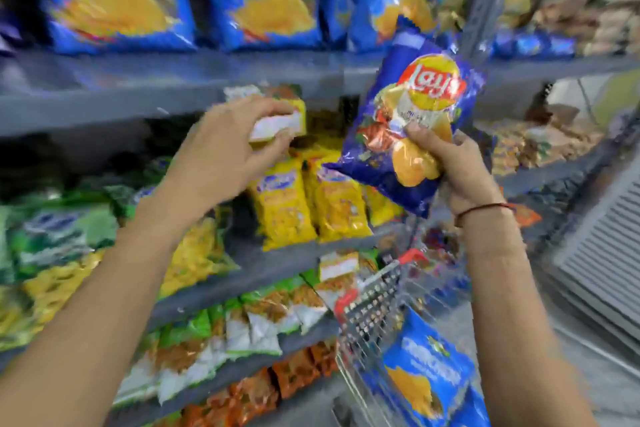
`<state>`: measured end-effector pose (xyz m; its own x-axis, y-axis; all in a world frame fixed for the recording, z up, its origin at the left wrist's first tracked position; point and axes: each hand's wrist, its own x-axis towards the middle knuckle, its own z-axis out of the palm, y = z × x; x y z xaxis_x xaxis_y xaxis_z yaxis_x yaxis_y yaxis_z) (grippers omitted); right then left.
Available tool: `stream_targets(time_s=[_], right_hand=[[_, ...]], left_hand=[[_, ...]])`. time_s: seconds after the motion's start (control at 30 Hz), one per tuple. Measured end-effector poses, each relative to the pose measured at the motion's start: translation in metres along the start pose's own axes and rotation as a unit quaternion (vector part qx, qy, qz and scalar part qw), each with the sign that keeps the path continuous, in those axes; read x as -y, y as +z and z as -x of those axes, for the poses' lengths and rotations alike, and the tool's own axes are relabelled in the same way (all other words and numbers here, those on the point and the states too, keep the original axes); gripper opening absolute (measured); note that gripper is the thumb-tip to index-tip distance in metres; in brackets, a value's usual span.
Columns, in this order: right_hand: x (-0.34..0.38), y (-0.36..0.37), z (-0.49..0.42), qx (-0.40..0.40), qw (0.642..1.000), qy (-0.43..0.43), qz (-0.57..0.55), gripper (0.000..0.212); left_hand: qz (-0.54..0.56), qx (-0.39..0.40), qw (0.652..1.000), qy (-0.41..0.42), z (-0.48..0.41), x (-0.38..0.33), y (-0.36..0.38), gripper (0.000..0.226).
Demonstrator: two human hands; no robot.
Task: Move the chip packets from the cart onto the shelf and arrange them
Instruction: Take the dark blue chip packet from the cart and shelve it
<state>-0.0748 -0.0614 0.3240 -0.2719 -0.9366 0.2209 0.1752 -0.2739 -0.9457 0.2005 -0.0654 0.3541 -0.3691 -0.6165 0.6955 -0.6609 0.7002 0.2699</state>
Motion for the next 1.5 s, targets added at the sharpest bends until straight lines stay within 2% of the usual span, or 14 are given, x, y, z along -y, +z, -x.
stream_targets(time_s=[0.07,0.17,0.2,0.37,0.57,0.67,0.77,0.83,1.0,1.07,1.33,1.5], right_hand=[[0.028,0.055,-0.012,0.056,0.998,-0.037,-0.011,0.014],[0.058,0.126,-0.020,0.129,0.988,-0.071,-0.039,0.047],[0.065,0.145,-0.022,0.146,0.985,-0.080,-0.041,0.051],[0.087,0.248,-0.032,0.255,0.958,-0.096,-0.093,0.032],[0.083,0.362,-0.028,0.322,0.938,-0.098,-0.084,0.051],[0.071,0.410,-0.024,0.353,0.928,-0.090,-0.077,0.047],[0.053,0.448,-0.020,0.370,0.923,-0.092,-0.059,0.042],[0.039,0.470,-0.019,0.377,0.921,-0.084,-0.047,0.048],[0.011,0.501,-0.016,0.373,0.925,-0.066,0.030,0.092],[0.005,0.507,-0.016,0.361,0.928,-0.068,0.058,0.100],[0.003,0.518,-0.011,0.327,0.938,-0.090,0.073,0.098],[0.000,0.524,-0.006,0.313,0.943,-0.082,0.073,0.093]], left_hand=[[-0.045,-0.063,0.997,-0.006,-0.005,0.011,-0.043,0.032],[-0.120,-0.124,0.984,-0.042,-0.005,0.033,-0.097,0.034],[-0.136,-0.134,0.980,-0.055,-0.004,0.042,-0.111,0.034],[-0.238,-0.167,0.943,-0.164,0.032,0.094,-0.180,0.036],[-0.294,-0.142,0.898,-0.296,0.094,0.135,-0.218,0.048],[-0.318,-0.112,0.887,-0.317,0.114,0.149,-0.221,0.052],[-0.330,-0.096,0.882,-0.323,0.125,0.158,-0.219,0.053],[-0.339,-0.093,0.881,-0.317,0.129,0.162,-0.218,0.053],[-0.355,-0.098,0.881,-0.297,0.132,0.164,-0.219,0.052],[-0.356,-0.097,0.881,-0.295,0.132,0.163,-0.219,0.051],[-0.364,-0.106,0.877,-0.295,0.133,0.164,-0.216,0.050],[-0.361,-0.115,0.878,-0.294,0.134,0.165,-0.214,0.057]])
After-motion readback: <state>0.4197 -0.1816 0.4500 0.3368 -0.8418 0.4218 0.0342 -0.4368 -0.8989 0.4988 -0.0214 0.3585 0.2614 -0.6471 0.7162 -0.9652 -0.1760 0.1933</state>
